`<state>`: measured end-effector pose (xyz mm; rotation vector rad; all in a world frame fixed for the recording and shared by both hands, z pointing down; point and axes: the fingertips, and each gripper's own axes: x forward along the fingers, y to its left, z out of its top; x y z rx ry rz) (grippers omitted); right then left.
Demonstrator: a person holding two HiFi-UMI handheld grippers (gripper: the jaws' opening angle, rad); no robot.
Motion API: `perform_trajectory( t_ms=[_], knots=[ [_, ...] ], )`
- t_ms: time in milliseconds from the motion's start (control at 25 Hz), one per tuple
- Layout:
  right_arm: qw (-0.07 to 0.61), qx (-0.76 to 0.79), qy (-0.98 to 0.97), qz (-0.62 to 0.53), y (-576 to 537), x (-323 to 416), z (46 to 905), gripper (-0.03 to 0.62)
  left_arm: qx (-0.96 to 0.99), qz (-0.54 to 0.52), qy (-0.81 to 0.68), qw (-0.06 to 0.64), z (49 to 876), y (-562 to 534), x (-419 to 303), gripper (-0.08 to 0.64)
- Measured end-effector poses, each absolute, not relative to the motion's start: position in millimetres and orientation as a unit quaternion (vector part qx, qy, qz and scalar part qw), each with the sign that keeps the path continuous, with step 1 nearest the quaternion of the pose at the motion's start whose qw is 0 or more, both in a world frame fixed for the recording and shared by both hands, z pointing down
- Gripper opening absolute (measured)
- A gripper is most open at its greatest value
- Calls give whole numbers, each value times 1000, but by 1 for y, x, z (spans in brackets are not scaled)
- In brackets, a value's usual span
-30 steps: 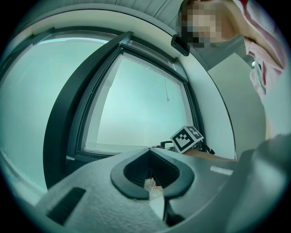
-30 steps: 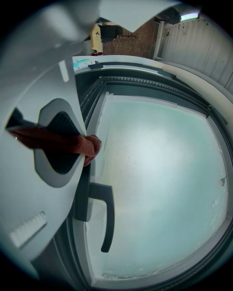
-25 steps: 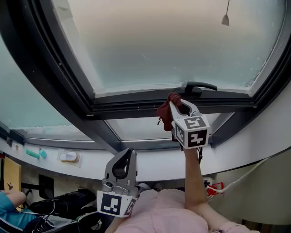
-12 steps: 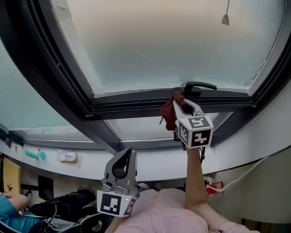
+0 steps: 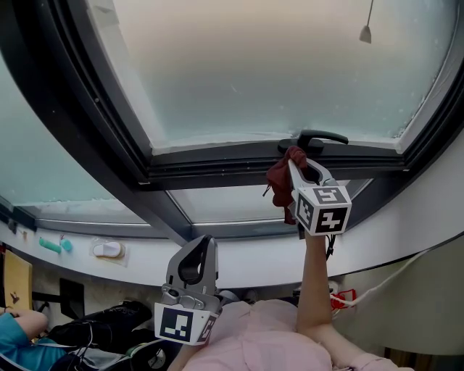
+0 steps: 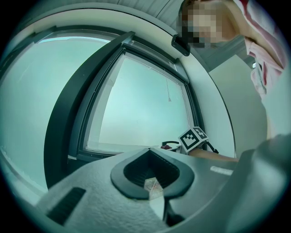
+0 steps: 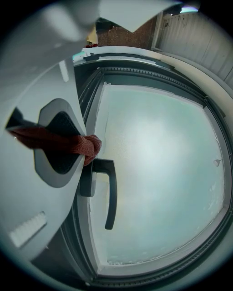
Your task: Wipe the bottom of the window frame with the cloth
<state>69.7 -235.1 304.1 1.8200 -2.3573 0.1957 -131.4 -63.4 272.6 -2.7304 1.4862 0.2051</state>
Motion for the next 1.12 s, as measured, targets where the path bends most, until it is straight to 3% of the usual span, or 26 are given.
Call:
perform_trajectory(
  t_ms=[480, 760, 1120],
  knots=[
    [77, 635, -766, 68, -234, 86, 305, 55, -872, 73, 484, 12, 271, -64, -154, 0],
    [136, 639, -757, 16, -225, 76, 297, 55, -873, 75, 483, 9, 269, -63, -170, 0],
    [58, 621, -782, 9, -196, 29, 270, 55, -880, 70, 471, -2, 271, -64, -191, 0]
  ],
)
